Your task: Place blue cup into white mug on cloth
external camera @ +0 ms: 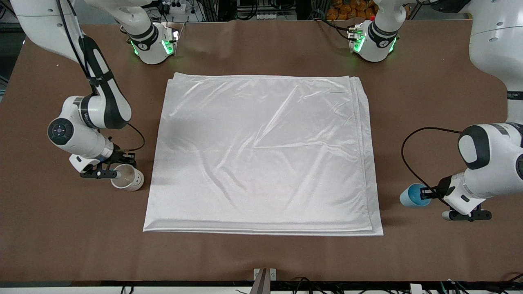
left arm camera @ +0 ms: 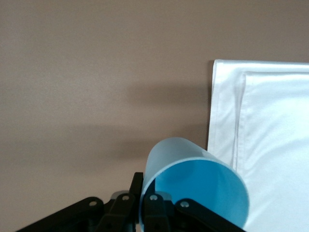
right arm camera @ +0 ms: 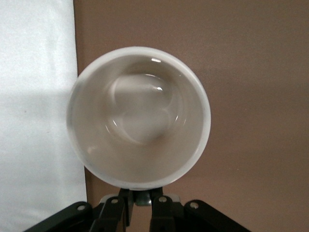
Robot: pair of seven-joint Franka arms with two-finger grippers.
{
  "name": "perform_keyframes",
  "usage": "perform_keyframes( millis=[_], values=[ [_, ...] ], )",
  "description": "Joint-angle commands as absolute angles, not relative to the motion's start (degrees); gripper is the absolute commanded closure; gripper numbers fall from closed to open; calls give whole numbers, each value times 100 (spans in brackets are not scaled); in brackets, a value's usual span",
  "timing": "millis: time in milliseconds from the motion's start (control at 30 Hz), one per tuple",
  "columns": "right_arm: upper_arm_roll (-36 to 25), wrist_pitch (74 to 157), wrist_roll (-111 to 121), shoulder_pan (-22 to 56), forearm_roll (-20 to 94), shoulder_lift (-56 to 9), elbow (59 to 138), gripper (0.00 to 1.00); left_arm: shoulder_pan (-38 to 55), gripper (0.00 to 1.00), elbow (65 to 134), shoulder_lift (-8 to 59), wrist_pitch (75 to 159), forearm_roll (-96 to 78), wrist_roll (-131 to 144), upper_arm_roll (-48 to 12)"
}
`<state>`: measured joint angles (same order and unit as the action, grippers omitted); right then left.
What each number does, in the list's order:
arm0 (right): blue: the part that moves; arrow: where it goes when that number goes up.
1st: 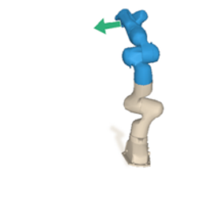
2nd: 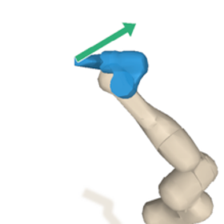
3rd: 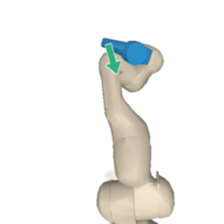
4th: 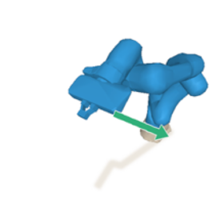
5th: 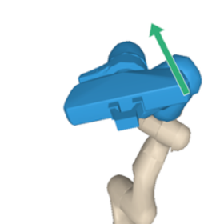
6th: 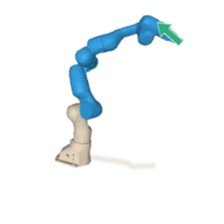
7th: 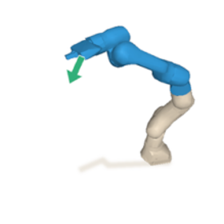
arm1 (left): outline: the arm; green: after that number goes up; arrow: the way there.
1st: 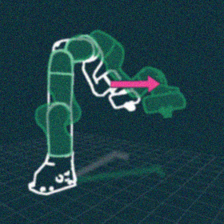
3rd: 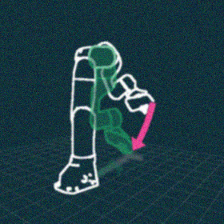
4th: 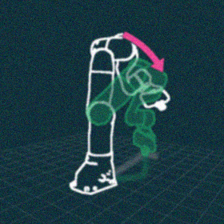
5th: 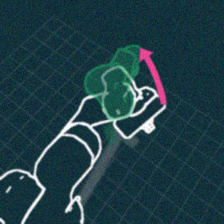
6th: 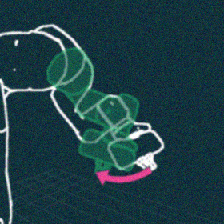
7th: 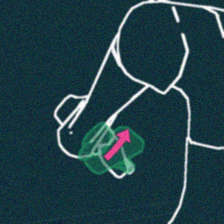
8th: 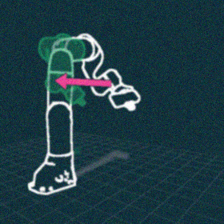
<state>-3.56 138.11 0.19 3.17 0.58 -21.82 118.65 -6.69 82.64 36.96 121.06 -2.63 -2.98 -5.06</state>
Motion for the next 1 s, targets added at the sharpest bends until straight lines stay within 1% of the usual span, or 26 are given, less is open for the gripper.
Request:
perform_keyframes(
  millis=[0,367,533,733,967],
  values=[
    [-352,13290,53,334,105,-2206,11462,100,-615,100,8358,3516,11971,-378,-150,-475],
    [-343,12191,35,422,105,-2083,10627,100,-571,100,8358,3445,11865,-378,-70,-475],
    [-308,11971,-17,545,105,-2074,10380,100,-536,100,8358,3445,11795,-378,26,-475],
    [-308,11743,-447,878,105,-2074,10073,100,-457,100,8367,3349,11725,-378,70,-475],
    [-299,11689,-1036,1309,114,-2083,9827,100,-343,100,8358,3278,11628,-378,351,-475]
  ],
)
